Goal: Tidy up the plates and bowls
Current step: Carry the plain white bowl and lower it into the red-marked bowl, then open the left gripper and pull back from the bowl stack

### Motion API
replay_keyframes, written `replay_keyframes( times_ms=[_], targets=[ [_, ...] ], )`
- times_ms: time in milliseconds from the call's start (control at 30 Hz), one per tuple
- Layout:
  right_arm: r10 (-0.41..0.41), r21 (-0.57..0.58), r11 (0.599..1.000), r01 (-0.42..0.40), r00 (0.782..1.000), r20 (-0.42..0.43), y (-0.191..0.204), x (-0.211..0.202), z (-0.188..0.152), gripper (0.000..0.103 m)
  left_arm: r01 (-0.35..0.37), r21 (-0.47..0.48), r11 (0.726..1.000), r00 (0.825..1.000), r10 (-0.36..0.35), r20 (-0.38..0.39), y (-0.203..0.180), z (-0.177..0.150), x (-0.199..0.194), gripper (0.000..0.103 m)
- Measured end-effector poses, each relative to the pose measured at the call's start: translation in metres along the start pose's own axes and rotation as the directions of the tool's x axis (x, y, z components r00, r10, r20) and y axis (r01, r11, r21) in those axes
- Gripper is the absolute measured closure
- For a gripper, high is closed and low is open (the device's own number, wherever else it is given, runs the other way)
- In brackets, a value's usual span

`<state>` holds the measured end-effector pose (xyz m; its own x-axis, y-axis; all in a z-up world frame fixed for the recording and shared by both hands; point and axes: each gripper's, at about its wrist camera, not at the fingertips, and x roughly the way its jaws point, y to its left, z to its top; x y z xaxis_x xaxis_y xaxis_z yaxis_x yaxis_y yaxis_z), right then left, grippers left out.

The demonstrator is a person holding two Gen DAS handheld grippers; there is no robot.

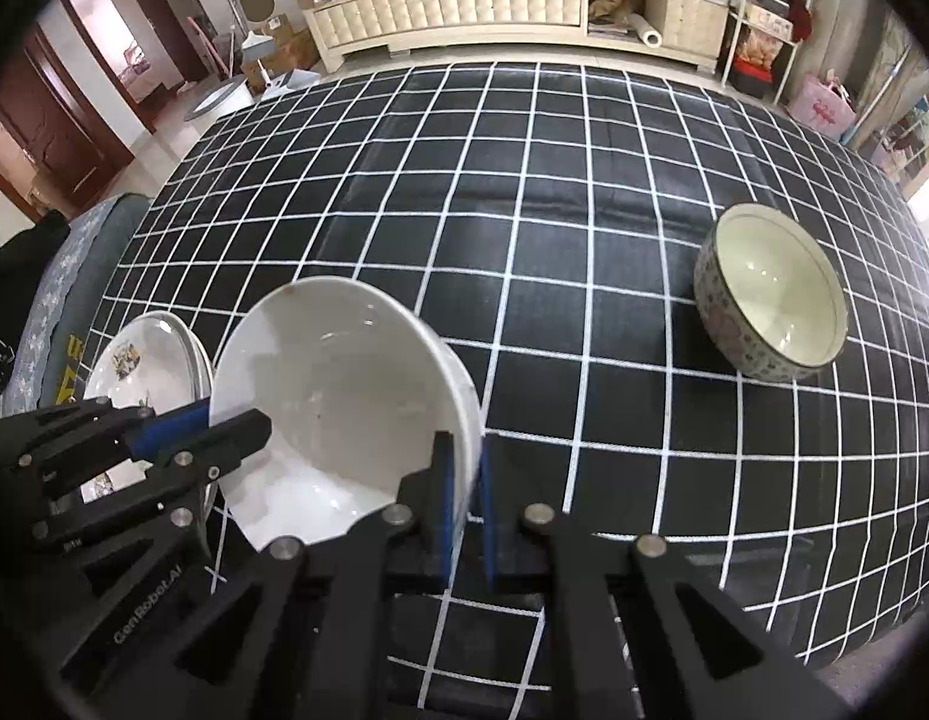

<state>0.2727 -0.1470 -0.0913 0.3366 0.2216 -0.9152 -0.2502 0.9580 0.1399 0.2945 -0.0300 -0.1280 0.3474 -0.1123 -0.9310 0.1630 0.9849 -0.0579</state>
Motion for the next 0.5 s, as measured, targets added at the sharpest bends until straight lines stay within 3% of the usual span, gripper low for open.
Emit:
replay_keyframes(
  times_ms=[500],
  targets=[
    [-0.017, -0.025, 1.000, 0.016, 0.999, -0.033, 0.0056, 0.0069, 0.0047, 0.092, -0.006, 0.015, 1.000, 1.000, 0.006, -0.017, -0.0032, -0.0023, 0.0008, 0.091]
  ],
)
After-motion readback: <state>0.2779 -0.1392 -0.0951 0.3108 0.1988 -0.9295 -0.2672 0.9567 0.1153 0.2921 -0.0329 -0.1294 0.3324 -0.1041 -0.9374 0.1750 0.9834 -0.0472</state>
